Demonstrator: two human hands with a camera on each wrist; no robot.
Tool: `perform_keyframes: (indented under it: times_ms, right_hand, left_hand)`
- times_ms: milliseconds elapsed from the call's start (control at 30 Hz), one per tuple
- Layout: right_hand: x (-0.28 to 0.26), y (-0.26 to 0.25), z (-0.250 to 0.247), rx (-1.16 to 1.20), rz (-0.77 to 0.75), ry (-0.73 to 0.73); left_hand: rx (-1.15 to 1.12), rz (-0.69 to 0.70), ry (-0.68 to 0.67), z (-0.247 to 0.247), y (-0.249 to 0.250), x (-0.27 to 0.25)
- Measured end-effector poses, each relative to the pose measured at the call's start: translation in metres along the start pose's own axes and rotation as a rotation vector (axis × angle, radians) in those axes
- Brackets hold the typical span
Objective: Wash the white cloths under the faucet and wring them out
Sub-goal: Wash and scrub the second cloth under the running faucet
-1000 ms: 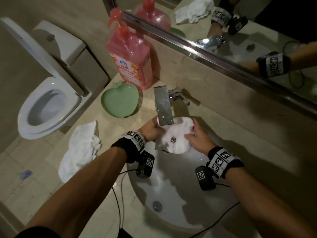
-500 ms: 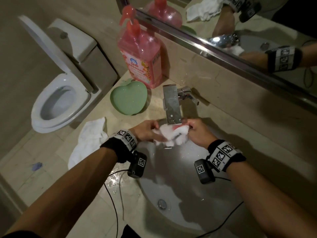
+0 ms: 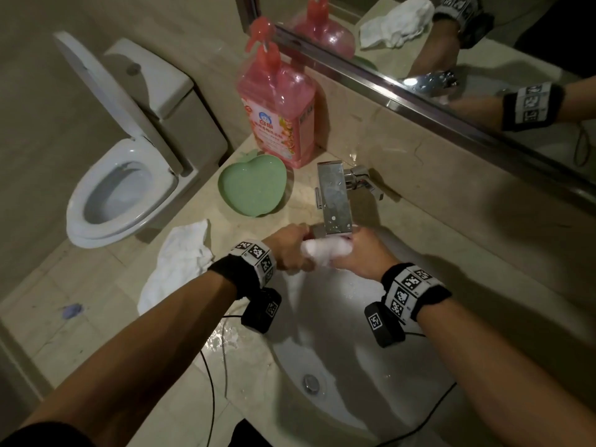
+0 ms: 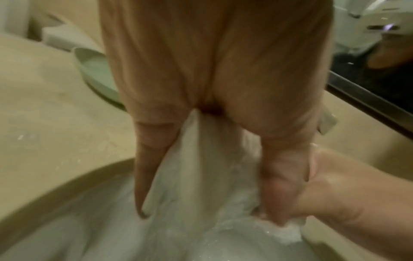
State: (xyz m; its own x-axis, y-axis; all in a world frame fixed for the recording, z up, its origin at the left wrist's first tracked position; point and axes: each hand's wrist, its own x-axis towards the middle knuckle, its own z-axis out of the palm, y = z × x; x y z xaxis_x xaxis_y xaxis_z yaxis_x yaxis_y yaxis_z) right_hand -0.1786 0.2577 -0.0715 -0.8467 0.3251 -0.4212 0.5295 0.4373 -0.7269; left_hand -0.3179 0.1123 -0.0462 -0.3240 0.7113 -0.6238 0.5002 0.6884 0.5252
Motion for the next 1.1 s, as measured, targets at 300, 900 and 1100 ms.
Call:
perform_keyframes:
  times_ms: [300,900,1100]
  right_hand:
    - [0.001,0.004,0.003,-0.085,-0.065,-0.003]
    - [0.018,0.007,-0.002,-0.614,0.074,-0.134]
    - [0.013,0.001,-0.001,-0.577,0.117,-0.143]
  left_hand:
    - [-0.145,0.019,-0.069,0.025,0.008,0.017]
    - [0.283,0.03,0.078,0.054,0.042,0.061]
    - [0.317,0.053,0.104,0.059,0.03,0.062]
